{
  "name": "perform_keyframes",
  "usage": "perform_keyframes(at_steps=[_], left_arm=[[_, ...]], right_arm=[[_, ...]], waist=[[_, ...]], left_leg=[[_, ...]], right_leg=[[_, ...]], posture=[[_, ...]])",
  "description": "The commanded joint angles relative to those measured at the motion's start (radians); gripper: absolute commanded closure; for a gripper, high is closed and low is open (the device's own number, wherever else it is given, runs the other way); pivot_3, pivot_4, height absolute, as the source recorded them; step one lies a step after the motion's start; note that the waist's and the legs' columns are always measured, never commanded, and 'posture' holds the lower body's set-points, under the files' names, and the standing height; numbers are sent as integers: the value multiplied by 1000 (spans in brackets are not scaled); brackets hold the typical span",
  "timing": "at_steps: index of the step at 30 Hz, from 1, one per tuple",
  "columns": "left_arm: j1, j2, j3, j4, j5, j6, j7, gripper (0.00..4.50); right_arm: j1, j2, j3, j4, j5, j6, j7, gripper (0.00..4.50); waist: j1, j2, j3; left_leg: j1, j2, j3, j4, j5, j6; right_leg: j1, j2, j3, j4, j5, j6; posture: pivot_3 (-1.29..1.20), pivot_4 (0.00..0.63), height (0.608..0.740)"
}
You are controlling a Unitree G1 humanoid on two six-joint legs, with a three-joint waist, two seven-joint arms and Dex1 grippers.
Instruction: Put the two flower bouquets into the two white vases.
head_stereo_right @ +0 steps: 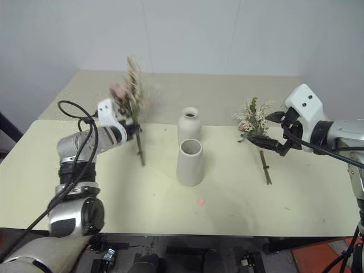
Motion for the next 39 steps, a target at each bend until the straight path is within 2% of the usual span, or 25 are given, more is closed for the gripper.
perform_keyframes(at_steps=[1, 3, 5, 11, 14, 19, 29, 39], left_arm=[[-134, -38, 107, 99, -101, -298, -14, 4487], [-190, -69, 133, 189, -125, -451, -46, 4487], [-240, -98, 182, 276, -191, -532, -82, 4487], [-292, -170, 169, 407, -260, -602, -224, 4487], [-284, -195, 93, 417, -209, -649, -301, 4487], [-298, -203, 91, 446, -239, -683, -343, 4487], [-293, -210, 34, 485, -201, -711, -428, 4487], [-263, -213, -99, 492, -72, -816, -525, 4487]], right_arm=[[-9, 0, -56, -57, 22, 20, -35, 0], [-4, 12, -63, -76, 30, 32, -58, 0], [3, 24, -70, -102, 37, 52, -85, 0], [39, 37, -122, -204, 73, 134, -147, 0], [66, 31, -165, -242, 91, 167, -170, 0], [105, 33, -196, -275, 101, 194, -204, 0], [136, 37, -208, -288, 112, 195, -233, 0], [141, 51, -207, -287, 121, 192, -265, 0]], waist=[[2, 0, 0], [4, 0, 0], [6, 0, 0], [6, 0, 0], [7, -1, 0], [0, -1, 0], [1, -1, 0], [2, -1, 0]], left_leg=[[0, 0, 0, 0, 0, 0], [0, 0, 0, 0, 0, 1], [0, -1, 1, 1, -1, 2], [-2, -1, 0, 5, -2, 5], [-3, -1, 0, 5, -3, 5], [-1, -1, 1, 5, -3, 6], [-1, -1, 1, 5, -3, 6], [-1, -1, 1, 5, -3, 6]], right_leg=[[0, 0, 0, 0, 0, 0], [1, 0, 0, -1, 0, 0], [2, 0, -1, -2, 0, 1], [3, 0, -1, -3, 1, 2], [3, 0, -2, -3, 1, 2], [3, 0, -1, -2, 1, 2], [4, 1, -1, -2, 1, 2], [3, 1, -1, -2, 1, 2]], posture=[[0, 150, 740], [0, 150, 740], [0, 150, 740], [0, 150, 740], [0, 150, 740], [0, 150, 740], [0, 150, 740], [0, 150, 740]])
